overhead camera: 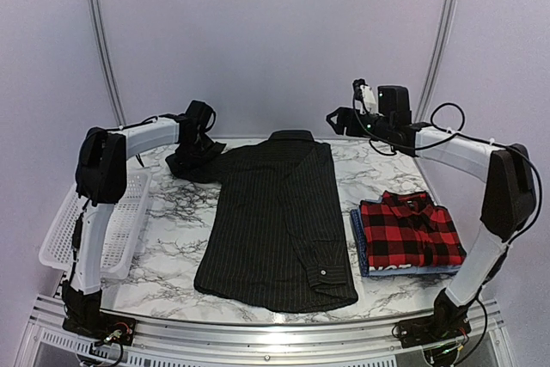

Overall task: Fold and stack the long sleeve shirts
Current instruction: Pick up the sleeve from the center of the board, then pass from the left arm to the right

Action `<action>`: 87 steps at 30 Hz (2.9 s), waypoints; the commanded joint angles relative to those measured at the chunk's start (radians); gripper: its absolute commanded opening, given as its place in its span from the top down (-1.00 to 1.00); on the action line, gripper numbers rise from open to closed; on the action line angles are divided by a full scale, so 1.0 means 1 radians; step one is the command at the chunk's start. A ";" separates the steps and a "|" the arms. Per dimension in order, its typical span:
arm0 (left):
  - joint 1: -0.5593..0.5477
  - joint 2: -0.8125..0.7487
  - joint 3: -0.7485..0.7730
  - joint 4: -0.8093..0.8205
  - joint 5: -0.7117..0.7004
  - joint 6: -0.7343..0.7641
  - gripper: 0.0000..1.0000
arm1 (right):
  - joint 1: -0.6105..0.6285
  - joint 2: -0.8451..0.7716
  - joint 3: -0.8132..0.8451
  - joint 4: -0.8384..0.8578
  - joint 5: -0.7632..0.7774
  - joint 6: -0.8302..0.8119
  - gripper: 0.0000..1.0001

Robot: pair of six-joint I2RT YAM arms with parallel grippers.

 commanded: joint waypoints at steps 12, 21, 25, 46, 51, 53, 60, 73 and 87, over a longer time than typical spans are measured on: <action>0.056 0.100 0.001 0.162 0.097 -0.191 -0.03 | 0.028 -0.136 -0.106 -0.014 0.042 -0.007 -0.62; 0.056 0.010 -0.103 0.277 0.194 -0.102 1.00 | 0.039 -0.132 -0.136 -0.049 0.016 0.014 -0.38; 0.041 -0.107 -0.222 0.396 0.262 -0.043 1.00 | 0.059 -0.118 -0.140 -0.053 0.037 -0.010 -0.36; -0.168 -0.425 -0.650 0.685 0.712 0.130 1.00 | 0.241 -0.021 -0.120 -0.070 0.161 -0.181 -0.37; -0.167 -0.391 -0.705 0.667 0.721 0.135 1.00 | 0.308 0.025 -0.131 -0.059 0.147 -0.239 -0.43; -0.167 -0.384 -0.714 0.668 0.722 0.132 1.00 | 0.337 0.059 -0.124 -0.052 0.106 -0.258 -0.43; -0.164 -0.430 -0.721 0.647 0.702 0.131 1.00 | 0.411 0.161 -0.139 0.042 0.109 -0.332 -0.43; -0.155 -0.471 -0.681 0.621 0.725 0.124 1.00 | 0.448 0.288 -0.123 0.186 0.157 -0.384 -0.56; -0.149 -0.477 -0.663 0.601 0.732 0.128 1.00 | 0.448 0.423 -0.021 0.283 0.278 -0.439 -0.50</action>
